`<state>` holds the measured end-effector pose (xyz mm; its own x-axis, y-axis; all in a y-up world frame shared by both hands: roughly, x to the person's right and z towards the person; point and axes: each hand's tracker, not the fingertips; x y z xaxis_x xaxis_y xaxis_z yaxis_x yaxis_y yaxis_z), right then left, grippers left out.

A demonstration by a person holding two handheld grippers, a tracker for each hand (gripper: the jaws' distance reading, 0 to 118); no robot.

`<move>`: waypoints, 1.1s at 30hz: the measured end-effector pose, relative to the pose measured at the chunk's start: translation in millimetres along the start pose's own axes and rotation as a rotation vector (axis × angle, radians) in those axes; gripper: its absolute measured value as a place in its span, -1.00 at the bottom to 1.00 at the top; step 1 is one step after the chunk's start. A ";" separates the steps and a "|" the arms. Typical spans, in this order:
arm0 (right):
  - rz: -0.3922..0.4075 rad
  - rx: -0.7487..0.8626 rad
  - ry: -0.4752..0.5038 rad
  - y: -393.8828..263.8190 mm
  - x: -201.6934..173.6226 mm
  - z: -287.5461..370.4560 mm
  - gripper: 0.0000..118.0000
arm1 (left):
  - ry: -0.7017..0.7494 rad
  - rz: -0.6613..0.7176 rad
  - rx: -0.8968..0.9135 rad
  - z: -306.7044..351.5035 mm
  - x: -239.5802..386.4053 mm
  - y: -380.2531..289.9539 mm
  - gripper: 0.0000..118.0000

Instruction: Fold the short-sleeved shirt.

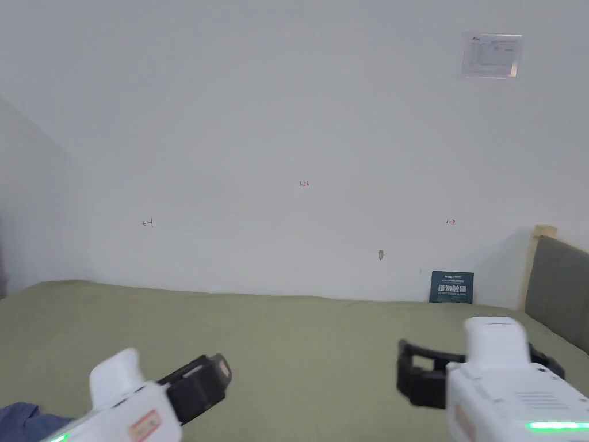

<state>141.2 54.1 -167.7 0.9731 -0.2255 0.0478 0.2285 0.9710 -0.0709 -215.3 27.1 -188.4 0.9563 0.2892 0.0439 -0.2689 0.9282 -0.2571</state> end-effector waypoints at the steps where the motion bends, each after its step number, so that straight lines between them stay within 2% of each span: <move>1: -0.085 0.021 0.014 -2.1 11.4 0.3 0.99 | 0.096 -0.155 0.028 3.7 14.8 5.1 1.00; 2: -0.095 0.037 0.004 -5.5 16.8 2.6 0.99 | 0.160 -0.243 0.097 7.3 28.3 5.4 1.00; 3: -0.048 0.039 -0.040 -7.0 19.2 3.3 0.99 | 0.178 -0.272 0.153 9.7 31.5 6.8 1.00; 6: 0.169 0.047 -0.107 -15.8 10.5 5.7 0.99 | 0.151 -0.226 0.132 8.4 26.3 13.0 1.00; 8: 0.231 0.059 -0.086 -19.2 8.2 8.6 0.99 | 0.151 -0.212 0.122 7.7 24.2 13.4 1.00; 16: 0.306 0.068 -0.100 -22.6 -8.3 8.7 0.99 | 0.155 -0.271 0.098 5.1 25.3 10.2 1.00; 33: 0.300 0.049 -0.083 -22.2 -12.5 7.2 0.99 | 0.137 -0.284 0.099 7.2 32.8 9.9 1.00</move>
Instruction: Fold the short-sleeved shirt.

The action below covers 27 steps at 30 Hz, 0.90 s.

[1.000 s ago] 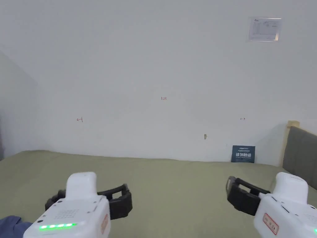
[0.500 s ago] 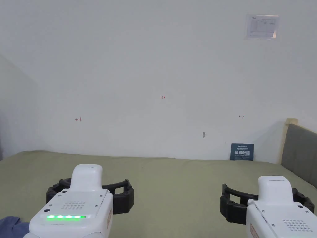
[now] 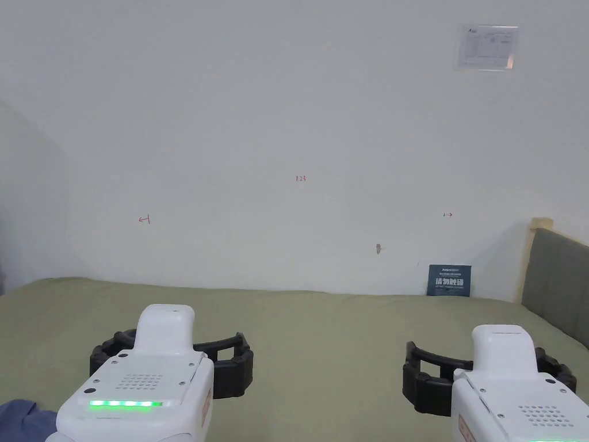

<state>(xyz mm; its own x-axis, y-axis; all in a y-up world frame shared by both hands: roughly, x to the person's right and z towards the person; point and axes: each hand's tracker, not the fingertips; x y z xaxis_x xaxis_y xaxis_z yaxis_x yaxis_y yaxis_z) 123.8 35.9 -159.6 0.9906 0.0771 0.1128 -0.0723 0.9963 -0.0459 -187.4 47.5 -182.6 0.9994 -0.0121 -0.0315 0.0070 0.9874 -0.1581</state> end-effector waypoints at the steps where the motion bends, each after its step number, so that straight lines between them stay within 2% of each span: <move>1: 0.002 -0.002 0.001 -0.6 0.3 0.1 0.99 | 0.000 -0.001 -0.001 0.2 0.0 0.1 1.00; 27: 0.005 -0.017 0.009 -4.5 -4.4 0.8 0.99 | -0.002 -0.002 0.000 2.1 0.1 -1.1 1.00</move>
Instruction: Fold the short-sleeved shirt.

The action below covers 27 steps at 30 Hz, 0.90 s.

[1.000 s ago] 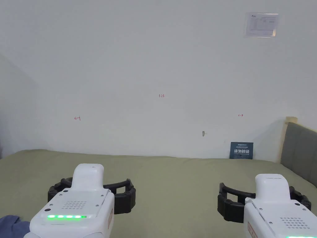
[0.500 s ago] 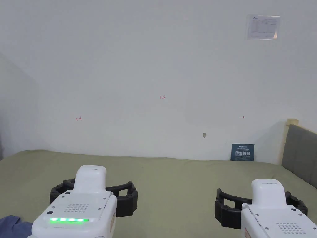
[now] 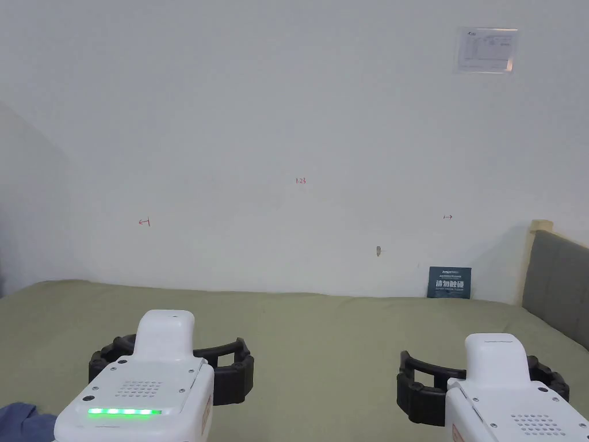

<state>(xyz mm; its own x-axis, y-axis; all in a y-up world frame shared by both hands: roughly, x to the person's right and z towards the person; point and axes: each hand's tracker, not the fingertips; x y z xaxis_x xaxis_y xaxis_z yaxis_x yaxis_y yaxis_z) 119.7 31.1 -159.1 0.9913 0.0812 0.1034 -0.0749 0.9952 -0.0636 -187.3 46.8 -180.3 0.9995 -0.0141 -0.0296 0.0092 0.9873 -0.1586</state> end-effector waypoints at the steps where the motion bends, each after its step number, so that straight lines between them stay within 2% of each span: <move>1: 0.001 -0.001 -0.001 -0.3 -0.1 0.1 0.99 | -0.001 0.001 -0.003 0.2 -0.1 -0.4 1.00; 15: -0.004 -0.014 -0.001 -2.9 -1.2 -0.2 0.97 | -0.004 0.012 -0.024 -1.2 -2.5 -2.1 1.00; 16: -0.012 -0.015 -0.008 -3.2 -1.2 0.5 0.91 | 0.006 0.008 -0.023 -1.0 -2.4 -2.9 1.00; 17: -0.019 -0.012 -0.012 -3.4 -1.1 1.4 0.58 | 0.014 -0.003 -0.024 -1.1 -2.0 -4.2 0.93; 18: -0.020 -0.018 -0.012 -3.7 -0.8 1.0 0.01 | 0.012 -0.017 -0.025 -1.1 -1.3 -5.4 0.65; 19: -0.023 -0.029 -0.021 -4.4 -1.3 -1.0 -0.69 | 0.013 -0.025 -0.028 -1.8 -0.8 -6.1 0.01; 20: -0.017 -0.038 -0.054 -5.4 -1.3 -1.6 -0.99 | 0.010 -0.031 -0.042 -4.9 -0.4 -6.9 -1.00; 23: -0.055 -0.054 -0.007 -4.7 0.5 1.4 -1.00 | -0.016 -0.003 -0.060 -6.9 -4.2 -14.3 -1.00; 27: -0.021 -0.049 -0.037 -9.7 -3.5 2.7 -1.00 | -0.018 0.008 -0.064 -8.9 -4.6 -17.3 -1.00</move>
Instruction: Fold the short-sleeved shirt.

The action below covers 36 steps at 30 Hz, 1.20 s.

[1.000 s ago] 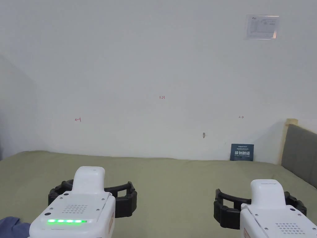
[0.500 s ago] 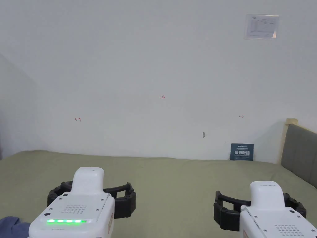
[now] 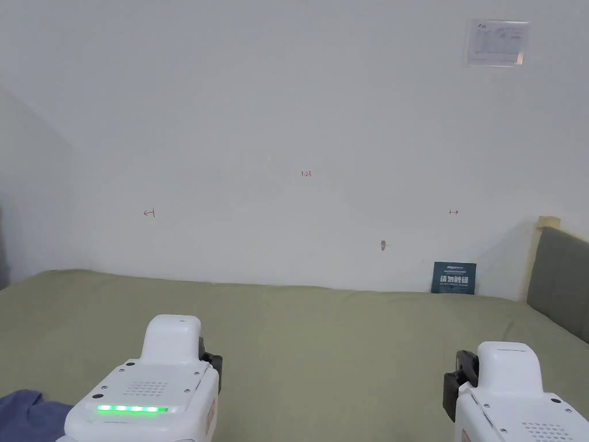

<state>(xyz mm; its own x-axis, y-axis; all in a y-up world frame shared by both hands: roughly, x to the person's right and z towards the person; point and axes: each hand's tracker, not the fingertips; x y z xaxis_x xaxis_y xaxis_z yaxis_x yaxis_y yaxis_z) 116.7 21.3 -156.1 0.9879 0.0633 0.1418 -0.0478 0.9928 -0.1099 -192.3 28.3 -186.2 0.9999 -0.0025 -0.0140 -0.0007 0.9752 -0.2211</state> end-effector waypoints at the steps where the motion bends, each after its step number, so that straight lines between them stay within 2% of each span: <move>1: -0.004 -0.002 0.001 0.2 0.3 0.5 -1.00 | -0.003 0.001 -0.003 -0.5 -0.3 -0.6 -1.00; 7: -0.008 -0.044 0.022 -7.0 -1.0 -7.5 -1.00 | -0.005 0.013 -0.014 -1.8 -12.9 0.2 -1.00; 11: -0.018 -0.057 0.097 -7.9 -28.3 -19.3 -1.00 | 0.065 0.032 -0.037 2.3 -47.9 -1.8 -1.00; 18: -0.006 -0.054 0.374 -6.2 -139.1 -36.6 -1.00 | 0.334 0.084 -0.044 43.7 -159.2 -1.7 -1.00; 23: -0.016 -0.051 0.525 -4.2 -204.4 -37.7 -1.00 | 0.510 0.075 -0.048 79.3 -217.2 0.8 -1.00; 26: -0.009 -0.060 0.562 -4.4 -227.4 -36.5 -1.00 | 0.565 0.083 -0.059 88.7 -240.1 -2.2 -1.00; 30: -0.003 -0.067 0.582 -7.5 -241.1 -38.3 -1.00 | 0.567 0.122 -0.094 85.9 -260.3 -12.0 -1.00; 36: 0.014 -0.112 0.575 -24.6 -248.6 -54.5 -1.00 | 0.493 0.220 -0.185 45.8 -283.0 -33.7 -1.00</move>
<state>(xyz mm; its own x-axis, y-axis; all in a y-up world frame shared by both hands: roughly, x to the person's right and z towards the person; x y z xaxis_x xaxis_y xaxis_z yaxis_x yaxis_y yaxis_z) -119.6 -24.4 -242.2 0.9103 -0.0200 -0.4134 -0.0767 0.9734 -0.2160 -474.6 6.3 -130.2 0.8511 0.0501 -0.5226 -0.2550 0.9096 -0.3279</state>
